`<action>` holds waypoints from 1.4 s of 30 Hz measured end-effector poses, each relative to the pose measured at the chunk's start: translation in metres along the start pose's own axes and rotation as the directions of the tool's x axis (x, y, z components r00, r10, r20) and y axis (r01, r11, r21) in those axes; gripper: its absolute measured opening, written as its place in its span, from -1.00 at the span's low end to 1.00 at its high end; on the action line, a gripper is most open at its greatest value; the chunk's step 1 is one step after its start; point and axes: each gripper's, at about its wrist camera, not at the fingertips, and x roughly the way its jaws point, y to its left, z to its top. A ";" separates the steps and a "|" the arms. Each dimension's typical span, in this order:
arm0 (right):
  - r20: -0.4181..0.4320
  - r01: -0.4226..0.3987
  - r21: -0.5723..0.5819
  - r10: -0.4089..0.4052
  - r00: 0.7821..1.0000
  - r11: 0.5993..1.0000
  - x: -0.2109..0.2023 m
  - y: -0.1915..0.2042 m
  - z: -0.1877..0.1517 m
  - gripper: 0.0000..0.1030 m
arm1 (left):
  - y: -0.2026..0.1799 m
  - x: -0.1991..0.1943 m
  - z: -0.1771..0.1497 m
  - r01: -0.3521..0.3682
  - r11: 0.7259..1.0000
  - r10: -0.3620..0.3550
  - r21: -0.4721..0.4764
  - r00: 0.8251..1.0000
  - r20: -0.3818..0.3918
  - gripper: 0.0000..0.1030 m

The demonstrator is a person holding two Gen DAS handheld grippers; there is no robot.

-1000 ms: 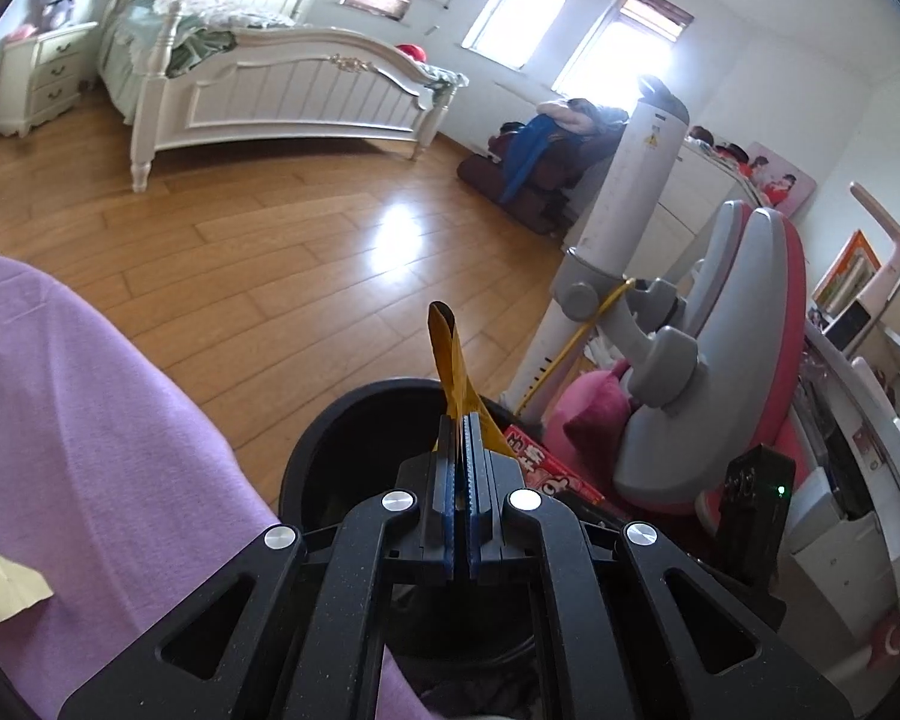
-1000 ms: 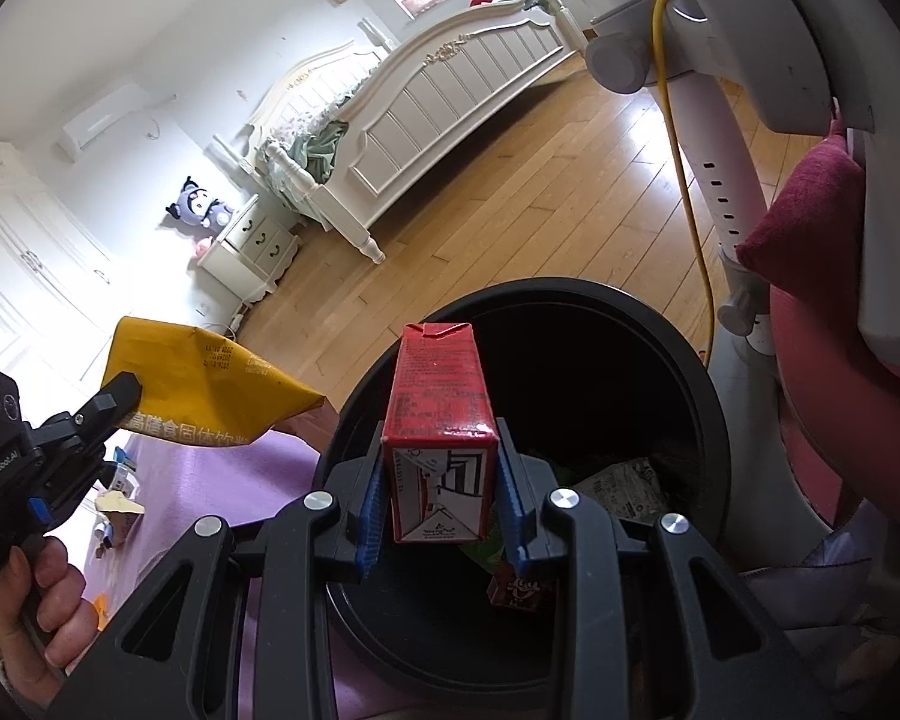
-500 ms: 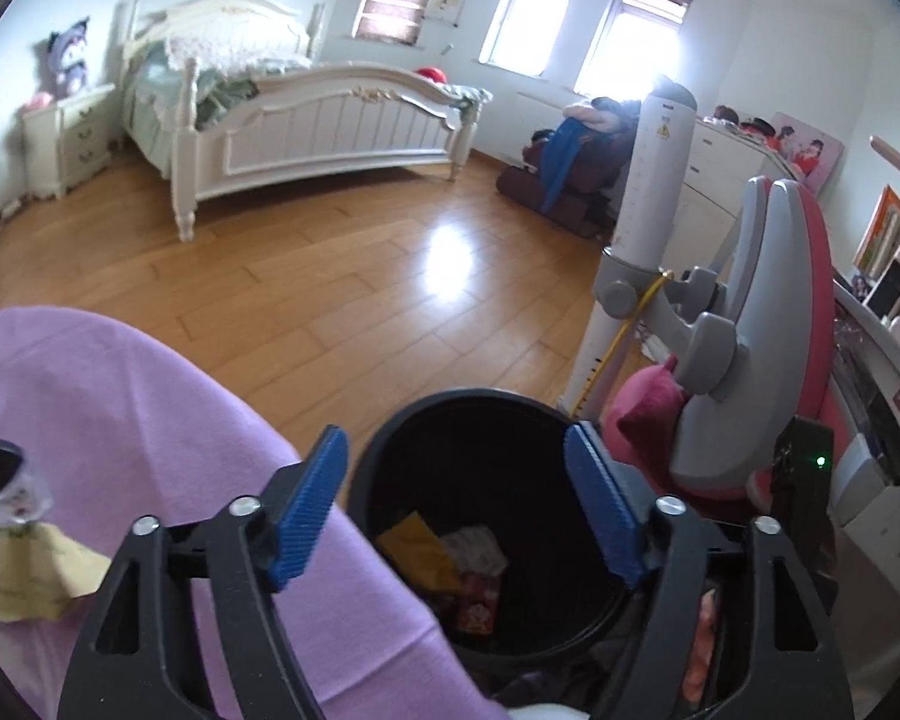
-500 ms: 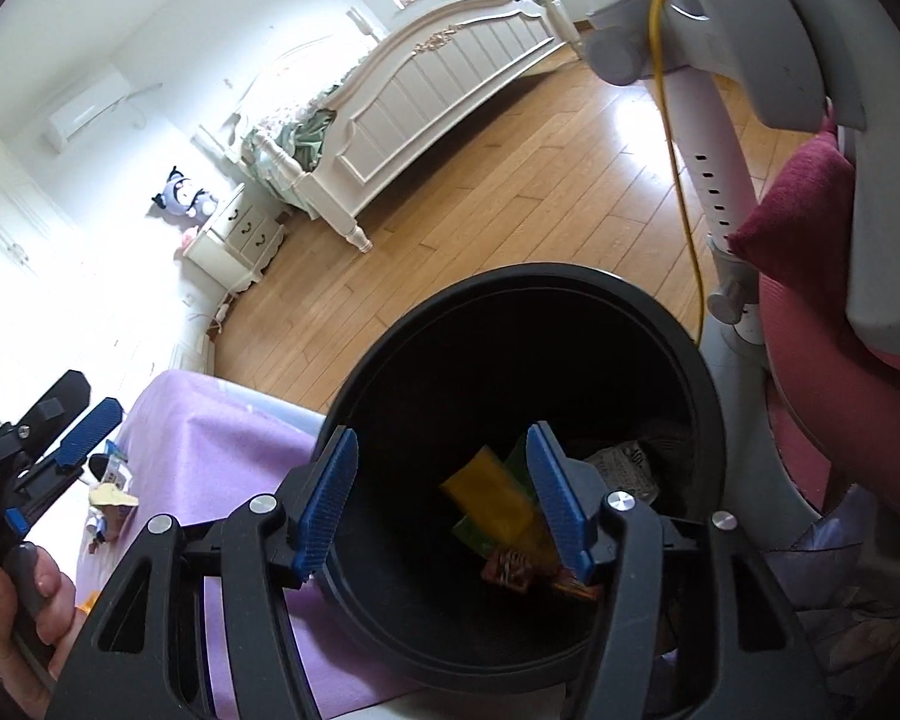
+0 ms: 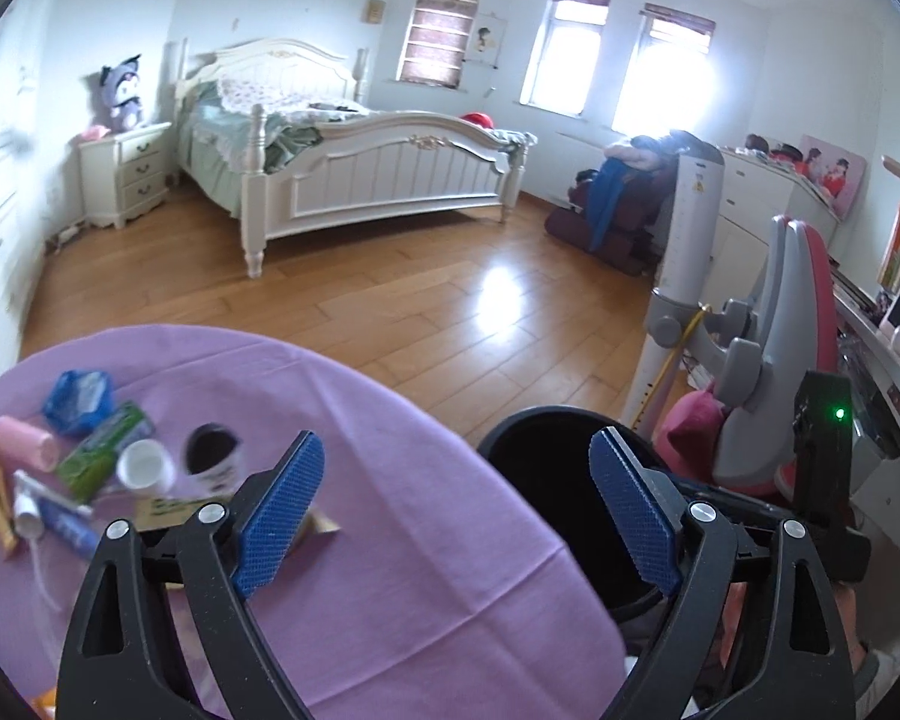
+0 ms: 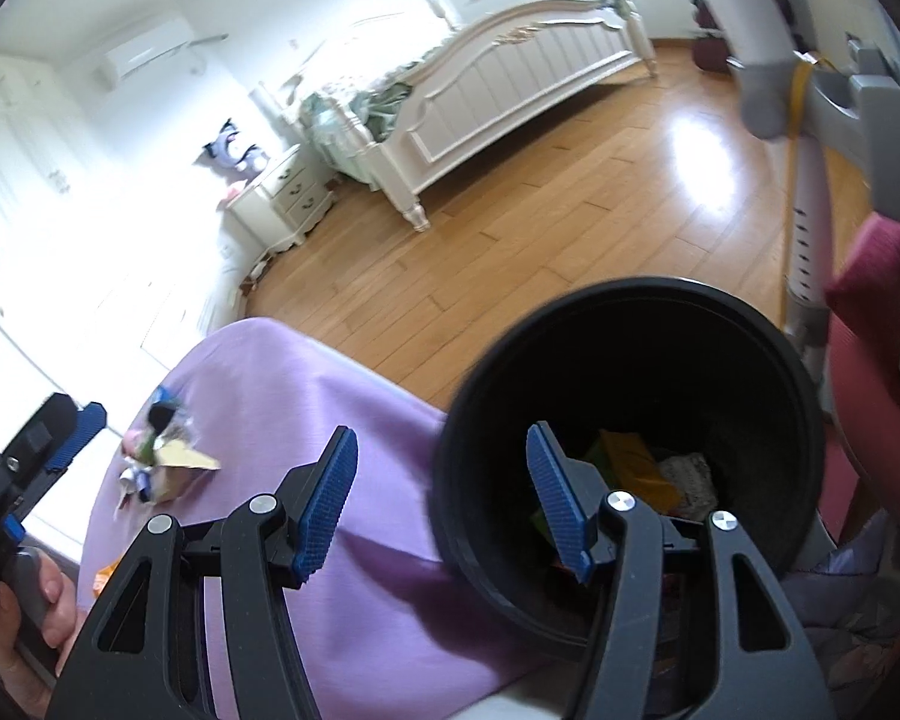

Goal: Collect trash
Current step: 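Grasp the gold wrapper with the left tool while the right tool grasps the pink hair roller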

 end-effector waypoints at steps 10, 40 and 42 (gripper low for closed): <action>-0.038 -0.064 -0.165 0.059 0.998 0.984 0.022 0.092 0.005 0.22 | 0.119 -0.047 -0.015 -0.089 0.980 0.091 -0.180 0.996 0.003 0.72; -0.337 -0.252 -0.712 -0.005 0.941 0.655 0.170 0.370 -0.030 -0.06 | 0.336 -0.044 -0.027 -0.263 0.944 0.220 -0.200 0.952 -0.212 -0.82; -0.344 -0.236 -0.737 -0.051 0.938 0.634 0.186 0.378 -0.034 -0.06 | 0.337 -0.047 -0.029 -0.263 0.946 0.223 -0.187 0.952 -0.212 -0.83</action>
